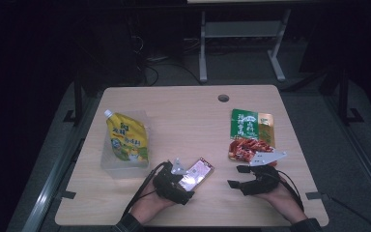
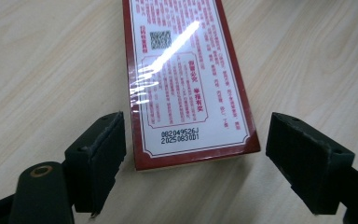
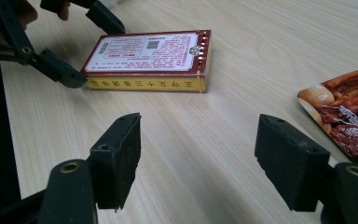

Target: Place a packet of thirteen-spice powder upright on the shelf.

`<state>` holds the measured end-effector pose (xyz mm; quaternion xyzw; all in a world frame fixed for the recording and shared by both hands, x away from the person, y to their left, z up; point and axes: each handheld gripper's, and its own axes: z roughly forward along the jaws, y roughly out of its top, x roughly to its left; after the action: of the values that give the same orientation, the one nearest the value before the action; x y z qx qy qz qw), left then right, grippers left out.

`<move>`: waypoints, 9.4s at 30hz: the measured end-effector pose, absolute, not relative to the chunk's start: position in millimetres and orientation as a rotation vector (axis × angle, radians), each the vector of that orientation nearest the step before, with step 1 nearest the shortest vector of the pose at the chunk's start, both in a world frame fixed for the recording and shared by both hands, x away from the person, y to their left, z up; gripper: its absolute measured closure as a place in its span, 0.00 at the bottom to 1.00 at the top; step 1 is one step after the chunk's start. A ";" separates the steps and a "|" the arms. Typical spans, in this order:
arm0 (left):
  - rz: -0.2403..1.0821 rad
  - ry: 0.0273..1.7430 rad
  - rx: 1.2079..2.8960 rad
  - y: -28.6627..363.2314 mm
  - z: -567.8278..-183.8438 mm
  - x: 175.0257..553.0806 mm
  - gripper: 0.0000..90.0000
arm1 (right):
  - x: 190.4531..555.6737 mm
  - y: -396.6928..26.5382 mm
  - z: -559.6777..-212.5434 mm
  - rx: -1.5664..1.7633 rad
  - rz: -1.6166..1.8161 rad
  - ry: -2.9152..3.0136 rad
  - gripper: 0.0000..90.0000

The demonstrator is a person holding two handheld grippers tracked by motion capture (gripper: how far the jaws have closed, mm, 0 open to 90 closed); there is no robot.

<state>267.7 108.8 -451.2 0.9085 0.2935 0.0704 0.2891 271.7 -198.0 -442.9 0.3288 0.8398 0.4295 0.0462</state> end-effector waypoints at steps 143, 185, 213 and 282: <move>0.133 0.651 2.215 191.5 -440.5 233.0 0.21 | 300.2 -160.0 -444.5 0.965 1.131 2.698 0.76; 0.056 0.385 2.268 126.2 -437.8 261.6 0.22 | 286.4 -144.7 -401.9 0.860 1.328 2.481 0.75; 0.092 0.441 2.273 142.6 -437.8 255.5 0.21 | 302.0 -128.6 -347.2 0.745 1.391 2.509 0.75; 0.106 0.552 2.251 186.1 -442.2 211.8 0.21 | 356.4 95.8 -359.8 0.122 1.565 2.717 0.75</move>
<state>211.8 186.1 -442.2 0.8896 0.2180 0.0417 0.3993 356.4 95.8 -359.8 0.0390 0.8659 0.4987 0.0021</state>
